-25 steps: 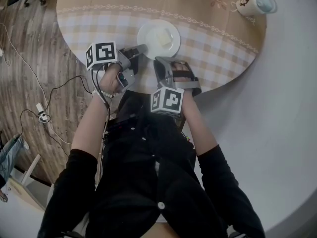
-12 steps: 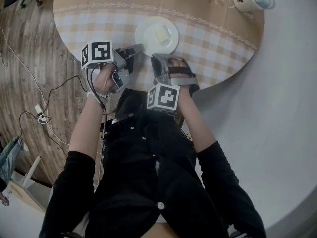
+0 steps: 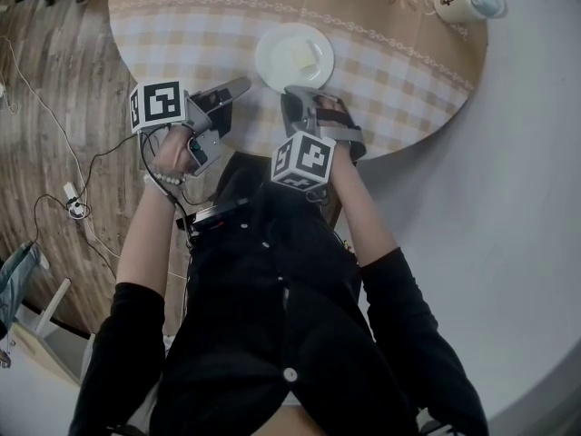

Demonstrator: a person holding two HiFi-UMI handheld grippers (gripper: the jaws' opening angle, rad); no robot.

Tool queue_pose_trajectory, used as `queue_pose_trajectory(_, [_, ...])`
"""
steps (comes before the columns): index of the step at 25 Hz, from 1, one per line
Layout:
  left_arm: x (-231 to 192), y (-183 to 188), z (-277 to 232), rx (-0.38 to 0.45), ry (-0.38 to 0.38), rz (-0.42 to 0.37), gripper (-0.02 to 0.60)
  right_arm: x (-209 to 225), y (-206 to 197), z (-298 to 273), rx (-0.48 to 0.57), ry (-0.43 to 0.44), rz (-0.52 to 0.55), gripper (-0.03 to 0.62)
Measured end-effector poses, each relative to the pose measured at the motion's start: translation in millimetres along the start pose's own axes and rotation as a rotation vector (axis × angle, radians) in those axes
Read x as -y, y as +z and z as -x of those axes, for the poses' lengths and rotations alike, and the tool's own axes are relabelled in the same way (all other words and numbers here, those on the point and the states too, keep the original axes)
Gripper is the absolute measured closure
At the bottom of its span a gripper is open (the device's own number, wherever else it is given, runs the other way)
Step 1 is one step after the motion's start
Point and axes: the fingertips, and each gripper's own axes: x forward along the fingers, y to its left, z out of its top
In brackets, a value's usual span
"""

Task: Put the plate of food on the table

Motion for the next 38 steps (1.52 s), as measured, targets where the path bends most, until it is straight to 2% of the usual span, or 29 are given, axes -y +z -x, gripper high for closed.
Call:
queue_pose_trajectory(4, [21.9, -0.3, 12.5, 0.022, -0.039, -0.044, 0.571, 4.4, 1.6, 11.5, 0.044, 0.017, -0.149, 0.559])
queue_pose_trajectory(8, [49.4, 0.6, 32.0, 0.058, -0.098, -0.112, 0.574, 19.4, 13.8, 36.9, 0.161, 0.033, -0.408, 0.553])
queue_pose_trajectory(10, [61.9, -0.2, 40.9, 0.071, -0.109, -0.168, 0.575, 32.8, 18.5, 54.0, 0.226, 0.01, -0.499, 0.564])
queue_pose_trajectory(13, [84.2, 0.8, 53.3, 0.094, -0.12, -0.274, 0.577, 53.9, 27.7, 80.8, 0.34, -0.027, -0.606, 0.586])
queue_pose_trajectory(15, [100.0, 3.7, 61.5, 0.116, -0.114, -0.36, 0.58, 64.5, 33.6, 98.4, 0.406, -0.022, -0.677, 0.589])
queue_pose_trajectory(19, [140.1, 19.7, 79.7, 0.209, -0.082, -0.588, 0.58, 85.5, 37.4, 133.3, 0.504, -0.036, -0.797, 0.592])
queue_pose_trajectory(23, [173.5, 27.8, 93.8, 0.314, -0.075, -0.705, 0.58, 107.1, 40.2, 169.3, 0.593, -0.083, -0.88, 0.593])
queue_pose_trajectory(27, [203.8, 25.2, 99.6, 0.367, -0.065, -0.795, 0.581, 130.6, 48.4, 203.9, 0.674, -0.125, -0.927, 0.594])
queue_pose_trajectory(31, [238.0, 15.9, 100.9, 0.391, -0.089, -0.891, 0.581, 148.6, 54.8, 234.1, 0.732, -0.181, -0.921, 0.594])
queue_pose_trajectory(38, [284.1, -2.3, 97.0, 0.393, -0.075, -1.133, 0.581, 171.5, 62.2, 272.9, 0.799, -0.258, -0.915, 0.594])
